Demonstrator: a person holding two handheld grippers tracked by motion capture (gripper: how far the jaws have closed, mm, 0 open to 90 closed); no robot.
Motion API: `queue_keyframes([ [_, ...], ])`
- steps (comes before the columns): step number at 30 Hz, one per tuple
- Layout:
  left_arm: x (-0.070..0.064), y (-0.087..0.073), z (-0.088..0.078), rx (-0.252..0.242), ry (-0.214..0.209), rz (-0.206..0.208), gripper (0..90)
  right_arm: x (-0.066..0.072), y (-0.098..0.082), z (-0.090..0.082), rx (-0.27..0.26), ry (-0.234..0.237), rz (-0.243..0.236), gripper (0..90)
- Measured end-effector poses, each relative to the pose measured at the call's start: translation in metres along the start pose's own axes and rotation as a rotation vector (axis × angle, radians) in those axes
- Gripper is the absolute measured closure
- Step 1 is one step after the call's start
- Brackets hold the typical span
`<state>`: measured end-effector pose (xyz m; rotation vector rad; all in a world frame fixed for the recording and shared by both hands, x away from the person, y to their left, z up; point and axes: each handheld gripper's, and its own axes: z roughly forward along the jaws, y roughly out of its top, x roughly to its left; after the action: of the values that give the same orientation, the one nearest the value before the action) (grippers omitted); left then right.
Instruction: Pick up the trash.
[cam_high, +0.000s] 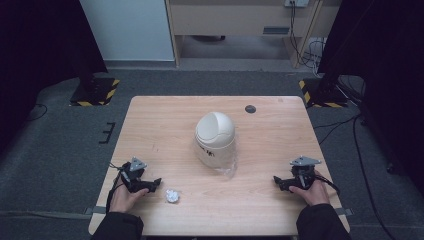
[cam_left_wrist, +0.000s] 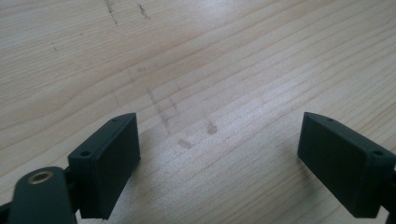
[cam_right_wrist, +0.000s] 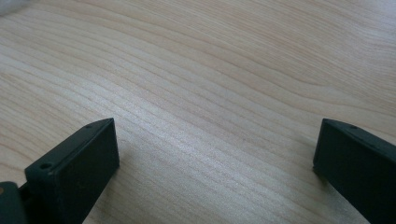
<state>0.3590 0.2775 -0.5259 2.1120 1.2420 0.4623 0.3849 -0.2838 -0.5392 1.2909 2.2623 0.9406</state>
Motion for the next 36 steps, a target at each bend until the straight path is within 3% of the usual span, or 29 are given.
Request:
queue_keyframes([
  [4, 0.001, 0.006, -0.013, -0.085, 0.025, -0.014, 13.1, 0.0, 0.0, 0.0, 0.0, 0.0, 0.0, 0.5],
  [6, 0.001, 0.007, -0.015, -0.099, 0.029, -0.014, 13.2, 0.0, 0.0, 0.0, 0.0, 0.0, 0.0, 0.5],
  [8, -0.001, 0.011, -0.024, -0.159, 0.031, -0.009, 13.2, 0.0, 0.0, 0.0, 0.0, 0.0, 0.0, 0.5],
  [10, -0.001, 0.011, -0.026, -0.172, 0.031, -0.01, 13.1, 0.0, 0.0, 0.0, 0.0, 0.0, 0.0, 0.5],
  [11, -0.002, 0.014, -0.031, -0.21, 0.025, -0.015, 12.8, 0.0, 0.0, 0.0, 0.0, 0.001, 0.0, 0.5],
  [19, -0.007, 0.023, -0.042, -0.27, 0.018, -0.005, 12.7, 0.0, 0.0, 0.0, 0.0, 0.0, 0.0, 0.5],
  [31, -0.016, 0.044, -0.063, -0.424, -0.014, -0.034, 13.1, 0.0, 0.0, 0.0, 0.0, -0.002, -0.001, 0.5],
  [36, -0.022, 0.054, -0.066, -0.451, -0.034, -0.021, 13.1, 0.0, 0.0, 0.0, 0.0, -0.002, -0.001, 0.5],
])
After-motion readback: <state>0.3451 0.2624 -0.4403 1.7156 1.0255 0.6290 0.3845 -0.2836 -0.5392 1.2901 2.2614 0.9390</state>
